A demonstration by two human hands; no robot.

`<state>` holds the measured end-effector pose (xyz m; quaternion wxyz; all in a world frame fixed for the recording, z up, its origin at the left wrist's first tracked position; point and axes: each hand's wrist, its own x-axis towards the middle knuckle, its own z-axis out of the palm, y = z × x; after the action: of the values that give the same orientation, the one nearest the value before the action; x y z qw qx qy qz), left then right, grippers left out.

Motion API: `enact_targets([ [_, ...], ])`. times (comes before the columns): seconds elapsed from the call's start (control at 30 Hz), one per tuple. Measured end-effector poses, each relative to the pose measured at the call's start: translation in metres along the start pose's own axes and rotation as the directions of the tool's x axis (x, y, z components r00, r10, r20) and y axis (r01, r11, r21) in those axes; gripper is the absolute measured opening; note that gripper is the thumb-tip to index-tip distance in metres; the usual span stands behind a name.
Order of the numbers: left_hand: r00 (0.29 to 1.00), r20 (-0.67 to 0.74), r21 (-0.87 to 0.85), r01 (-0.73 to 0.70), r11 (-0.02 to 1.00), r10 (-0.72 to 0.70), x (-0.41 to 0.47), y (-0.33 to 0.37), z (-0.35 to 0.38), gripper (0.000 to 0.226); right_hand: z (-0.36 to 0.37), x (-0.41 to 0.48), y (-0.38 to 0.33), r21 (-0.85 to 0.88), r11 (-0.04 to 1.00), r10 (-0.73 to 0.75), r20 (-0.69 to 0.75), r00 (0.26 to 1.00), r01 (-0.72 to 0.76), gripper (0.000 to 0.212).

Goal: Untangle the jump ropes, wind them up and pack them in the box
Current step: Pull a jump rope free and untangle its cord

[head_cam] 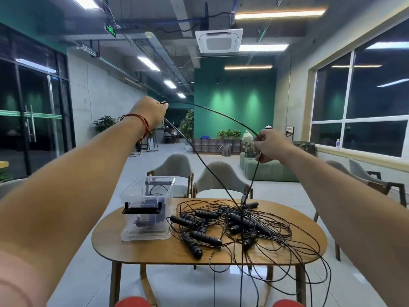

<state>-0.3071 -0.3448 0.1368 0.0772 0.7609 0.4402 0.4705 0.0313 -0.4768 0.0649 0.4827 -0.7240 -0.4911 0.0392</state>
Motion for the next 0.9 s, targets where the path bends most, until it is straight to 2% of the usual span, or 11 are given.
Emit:
enact_targets([
  [0.07, 1.0, -0.01, -0.01, 0.007, 1.0, -0.007, 0.003, 0.002, -0.003, 0.048, 0.001, -0.005, -0.006, 0.031, 0.999, 0.018, 0.033, 0.999, -0.019, 0.023],
  [0.13, 1.0, -0.021, -0.031, 0.016, 0.999, -0.017, 0.004, 0.004, -0.006, 0.044, 0.0, -0.013, -0.014, -0.076, 0.997, -0.021, 0.034, 0.999, 0.023, 0.046],
  [0.2, 1.0, -0.021, -0.047, 0.01, 0.999, -0.011, 0.001, 0.007, -0.007, 0.043, 0.004, -0.021, -0.023, -0.105, 0.992, -0.058, 0.105, 0.993, 0.069, 0.06],
  [0.3, 0.997, 0.073, -0.119, -0.006, 0.993, 0.015, -0.008, 0.021, 0.002, 0.038, 0.021, -0.035, -0.042, -0.015, 0.992, -0.113, 0.337, 0.935, 0.125, 0.06],
  [0.4, 0.979, 0.202, -0.262, 0.02, 0.965, 0.035, -0.018, 0.042, 0.02, 0.031, 0.038, -0.045, -0.063, -0.054, 0.975, -0.173, 0.425, 0.888, 0.216, 0.053],
  [0.53, 0.954, 0.283, -0.303, -0.011, 0.953, 0.101, -0.027, 0.066, 0.03, 0.053, 0.05, -0.048, -0.07, 0.032, 0.98, -0.191, 0.441, 0.877, 0.197, 0.043],
  [0.6, 0.945, 0.307, -0.291, -0.022, 0.957, 0.115, -0.027, 0.071, 0.032, 0.046, 0.054, -0.046, -0.07, 0.169, 0.97, -0.228, 0.387, 0.893, 0.175, 0.04],
  [0.67, 0.929, 0.344, -0.272, -0.044, 0.961, 0.14, -0.03, 0.069, 0.033, 0.038, 0.056, -0.041, -0.072, 0.321, 0.943, -0.193, 0.323, 0.926, 0.085, 0.046],
  [0.77, 0.878, 0.436, -0.246, -0.096, 0.965, 0.199, -0.033, 0.056, 0.038, 0.042, 0.056, -0.031, -0.074, 0.495, 0.868, -0.167, 0.242, 0.956, 0.026, 0.055],
  [0.83, 0.83, 0.522, -0.305, -0.034, 0.952, 0.197, -0.04, 0.05, 0.042, 0.045, 0.053, -0.023, -0.076, 0.537, 0.842, -0.172, 0.181, 0.968, 0.049, 0.055],
  [0.9, 0.788, 0.587, -0.412, 0.091, 0.907, 0.187, -0.047, 0.046, 0.048, 0.045, 0.049, -0.022, -0.079, 0.524, 0.849, -0.179, 0.155, 0.972, 0.072, 0.054],
])
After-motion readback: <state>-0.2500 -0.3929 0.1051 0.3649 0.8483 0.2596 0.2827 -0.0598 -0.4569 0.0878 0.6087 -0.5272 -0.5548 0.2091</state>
